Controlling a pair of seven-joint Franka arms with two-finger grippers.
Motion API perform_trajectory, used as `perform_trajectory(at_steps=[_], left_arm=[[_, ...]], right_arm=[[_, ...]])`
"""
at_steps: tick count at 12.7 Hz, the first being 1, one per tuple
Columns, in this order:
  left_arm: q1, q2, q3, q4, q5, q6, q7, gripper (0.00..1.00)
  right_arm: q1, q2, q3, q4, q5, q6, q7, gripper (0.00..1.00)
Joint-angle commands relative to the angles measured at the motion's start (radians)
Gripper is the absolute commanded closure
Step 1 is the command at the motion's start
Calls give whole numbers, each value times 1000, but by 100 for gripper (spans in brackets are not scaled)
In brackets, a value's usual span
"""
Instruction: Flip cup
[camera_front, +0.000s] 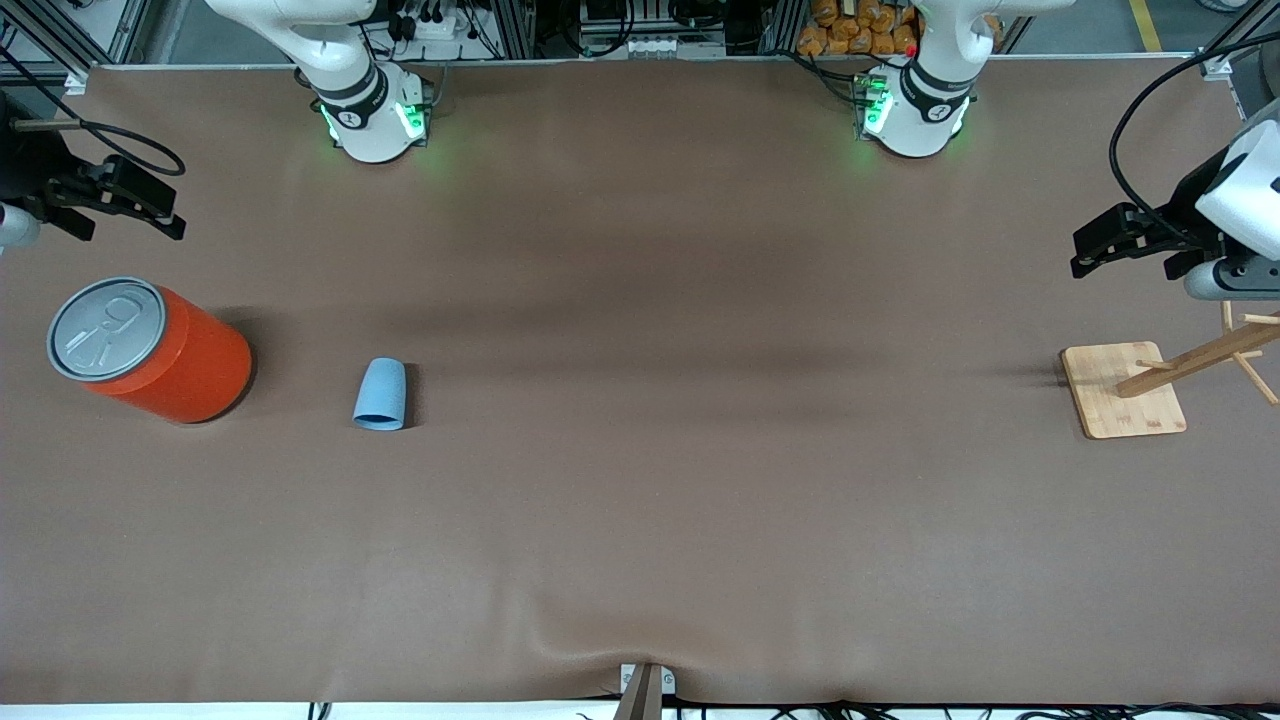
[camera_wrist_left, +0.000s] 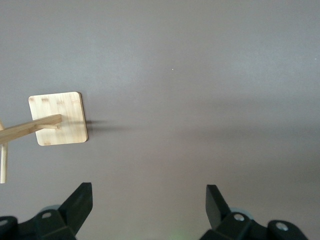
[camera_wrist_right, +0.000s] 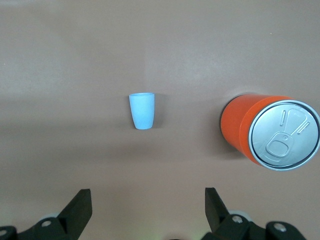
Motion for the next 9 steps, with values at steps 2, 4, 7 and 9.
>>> perform_trajectory(at_steps=[2,4,7,9], left_arm=[[-3,-12,-3,1,4,-22,-5,0],[-5,-12,-3,2,4,-22,-5,0],[-3,-11,-3,0,4,-24,-5,0],[-5,-12,-3,1,4,-25,-7,0]], right_arm=[[-10,11,6,26,13,-16,-16,0],[-10,11,6,28,13,-16,-16,0],[-9,15,6,26,15,-16,-4,0],[-13,55,6,28,19,-16,-11,0]])
